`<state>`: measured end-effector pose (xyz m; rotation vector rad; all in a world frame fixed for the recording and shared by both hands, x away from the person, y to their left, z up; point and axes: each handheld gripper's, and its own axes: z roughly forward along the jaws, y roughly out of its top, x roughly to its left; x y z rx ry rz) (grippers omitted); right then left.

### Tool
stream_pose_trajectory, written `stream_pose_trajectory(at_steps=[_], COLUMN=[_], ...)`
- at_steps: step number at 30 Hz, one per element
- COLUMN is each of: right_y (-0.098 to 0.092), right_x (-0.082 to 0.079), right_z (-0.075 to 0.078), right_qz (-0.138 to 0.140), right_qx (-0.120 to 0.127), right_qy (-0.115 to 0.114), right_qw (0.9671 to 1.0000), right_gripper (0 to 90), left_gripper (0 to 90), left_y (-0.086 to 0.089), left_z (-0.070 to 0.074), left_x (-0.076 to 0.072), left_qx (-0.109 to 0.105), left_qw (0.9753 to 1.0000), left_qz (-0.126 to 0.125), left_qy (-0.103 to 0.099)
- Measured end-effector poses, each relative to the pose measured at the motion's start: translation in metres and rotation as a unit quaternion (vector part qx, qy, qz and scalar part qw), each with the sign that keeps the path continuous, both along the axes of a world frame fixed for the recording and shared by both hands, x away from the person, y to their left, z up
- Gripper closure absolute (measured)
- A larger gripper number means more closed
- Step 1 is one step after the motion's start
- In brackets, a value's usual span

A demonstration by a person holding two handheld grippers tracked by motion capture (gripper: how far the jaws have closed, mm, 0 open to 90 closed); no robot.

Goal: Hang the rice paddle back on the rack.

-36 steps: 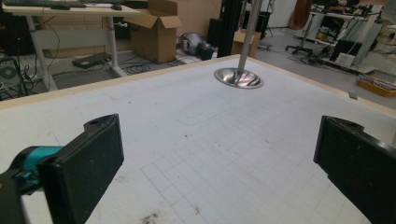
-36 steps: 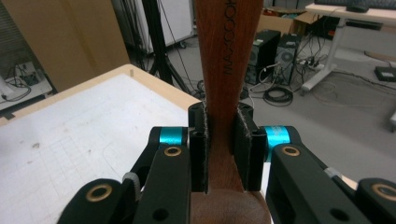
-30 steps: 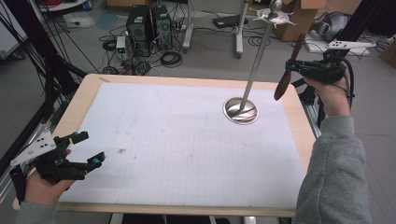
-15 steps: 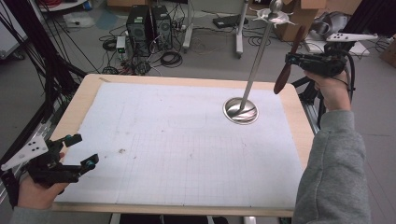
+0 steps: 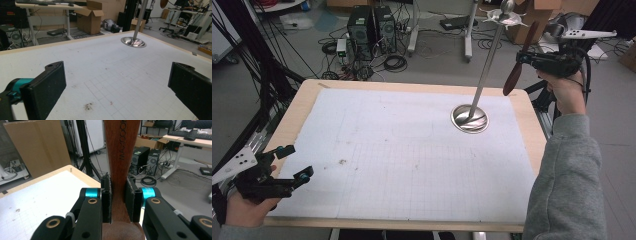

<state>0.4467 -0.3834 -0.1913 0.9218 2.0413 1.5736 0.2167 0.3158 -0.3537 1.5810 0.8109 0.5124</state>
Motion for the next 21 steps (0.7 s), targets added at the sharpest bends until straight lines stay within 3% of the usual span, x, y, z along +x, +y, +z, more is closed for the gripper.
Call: stream_pose_trajectory(at_steps=[7,21], right_y=[0.0028,0.0051], right_x=[0.0016,0.0041], right_z=[-0.0004,-0.0005], right_qz=[0.003,-0.005], right_qx=[0.01,0.004], right_qy=[-0.002,-0.001], right_qw=[0.9999,1.0], right_gripper=[77.7,77.7], left_gripper=[1.9,1.9], left_y=[-0.0001,0.0001], left_z=[-0.0003,0.0002], left_x=[-0.0001,-0.0008], left_qx=[-0.001,0.0], left_qw=[1.0,1.0], left_qz=[0.002,0.0], left_qy=[0.001,0.0])
